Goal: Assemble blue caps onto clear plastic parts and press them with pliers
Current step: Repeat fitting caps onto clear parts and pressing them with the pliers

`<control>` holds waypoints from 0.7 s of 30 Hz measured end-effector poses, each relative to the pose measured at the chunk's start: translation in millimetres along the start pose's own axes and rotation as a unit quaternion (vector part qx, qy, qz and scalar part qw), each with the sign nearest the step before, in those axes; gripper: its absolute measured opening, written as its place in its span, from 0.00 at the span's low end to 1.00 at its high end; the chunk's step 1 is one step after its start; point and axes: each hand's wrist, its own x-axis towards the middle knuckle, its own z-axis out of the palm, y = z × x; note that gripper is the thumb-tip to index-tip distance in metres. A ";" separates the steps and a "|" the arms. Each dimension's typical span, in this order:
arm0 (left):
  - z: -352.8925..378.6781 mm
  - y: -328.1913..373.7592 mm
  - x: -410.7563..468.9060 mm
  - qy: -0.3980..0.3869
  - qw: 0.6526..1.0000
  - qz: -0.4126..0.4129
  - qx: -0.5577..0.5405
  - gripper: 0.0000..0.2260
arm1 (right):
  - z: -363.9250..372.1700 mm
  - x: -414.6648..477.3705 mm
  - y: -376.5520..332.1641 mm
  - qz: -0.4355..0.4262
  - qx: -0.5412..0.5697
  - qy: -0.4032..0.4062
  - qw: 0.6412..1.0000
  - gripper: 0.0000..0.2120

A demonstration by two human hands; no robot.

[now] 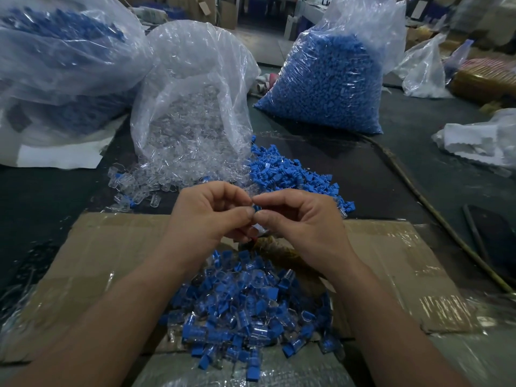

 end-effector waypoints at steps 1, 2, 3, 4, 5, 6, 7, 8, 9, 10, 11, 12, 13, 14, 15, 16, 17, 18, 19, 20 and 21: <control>-0.6 0.2 0.4 -0.001 1.000 -0.011 -0.011 0.07 | -0.6 -0.2 0.6 -0.001 0.007 -0.008 1.000 0.12; -1.1 0.8 0.8 -0.002 1.000 -0.019 -0.020 0.08 | -1.3 -0.3 1.3 -0.004 0.009 -0.013 1.000 0.14; -1.8 1.4 1.0 -0.004 0.999 -0.025 -0.024 0.08 | -1.5 -0.3 2.0 -0.012 0.004 -0.014 1.000 0.16; -2.4 1.9 1.1 -0.007 0.999 -0.029 -0.024 0.09 | -1.4 -0.3 2.6 -0.023 -0.003 -0.012 1.000 0.16; -2.9 2.3 1.2 -0.009 0.999 -0.033 -0.024 0.09 | -1.2 -0.2 3.1 -0.035 -0.011 -0.007 0.999 0.16; -3.4 2.7 1.4 -0.010 0.999 -0.037 -0.024 0.08 | -0.9 -0.1 3.4 -0.047 -0.020 -0.001 0.999 0.16; -3.8 3.0 1.4 -0.010 0.999 -0.040 -0.024 0.08 | -0.6 0.0 4.0 -0.059 -0.032 0.007 0.998 0.15; -4.1 3.2 1.3 -0.008 0.999 -0.043 -0.023 0.07 | -0.2 -0.1 4.9 -0.071 -0.047 0.015 0.996 0.15; -4.4 3.6 1.0 -0.006 0.999 -0.044 -0.021 0.07 | 0.1 -0.3 5.7 -0.083 -0.062 0.022 0.994 0.15; -4.6 4.1 0.6 -0.005 0.999 -0.045 -0.019 0.07 | 0.3 -0.4 6.5 -0.093 -0.075 0.029 0.993 0.16; -4.7 4.4 0.2 -0.004 0.999 -0.047 -0.018 0.07 | 0.4 -0.6 7.4 -0.100 -0.084 0.032 0.991 0.16; -4.7 4.4 -0.1 -0.005 0.999 -0.048 -0.017 0.07 | 0.4 -0.6 8.1 -0.107 -0.092 0.035 0.989 0.16; -4.8 4.2 -0.3 -0.005 0.999 -0.049 -0.016 0.07 | 0.6 -0.8 8.6 -0.114 -0.098 0.037 0.988 0.16; -4.9 3.9 -0.1 -0.005 0.999 -0.051 -0.015 0.07 | 0.5 -0.6 9.0 -0.123 -0.105 0.039 0.986 0.16; -5.3 3.7 0.2 -0.006 0.998 -0.053 -0.015 0.06 | 0.4 -0.5 9.3 -0.131 -0.112 0.041 0.984 0.16; -5.8 3.7 0.4 -0.011 0.998 -0.057 -0.022 0.05 | 0.4 -0.7 9.6 -0.137 -0.116 0.043 0.983 0.16; -6.4 3.9 0.7 -0.019 0.997 -0.060 -0.036 0.04 | 0.1 -0.8 9.5 -0.139 -0.116 0.046 0.982 0.15; -7.0 4.3 0.9 -0.029 0.996 -0.064 -0.052 0.03 | -0.3 -1.1 9.3 -0.139 -0.114 0.048 0.983 0.15; -7.9 4.6 1.2 -0.036 0.995 -0.065 -0.063 0.03 | -0.9 -1.1 9.0 -0.137 -0.110 0.050 0.983 0.15; -8.4 4.7 1.3 -0.042 0.995 -0.065 -0.068 0.03 | -1.5 -1.1 8.7 -0.137 -0.108 0.052 0.983 0.15; -8.6 4.8 1.2 -0.044 0.994 -0.065 -0.070 0.03 | -2.3 -1.1 8.6 -0.139 -0.108 0.053 0.983 0.15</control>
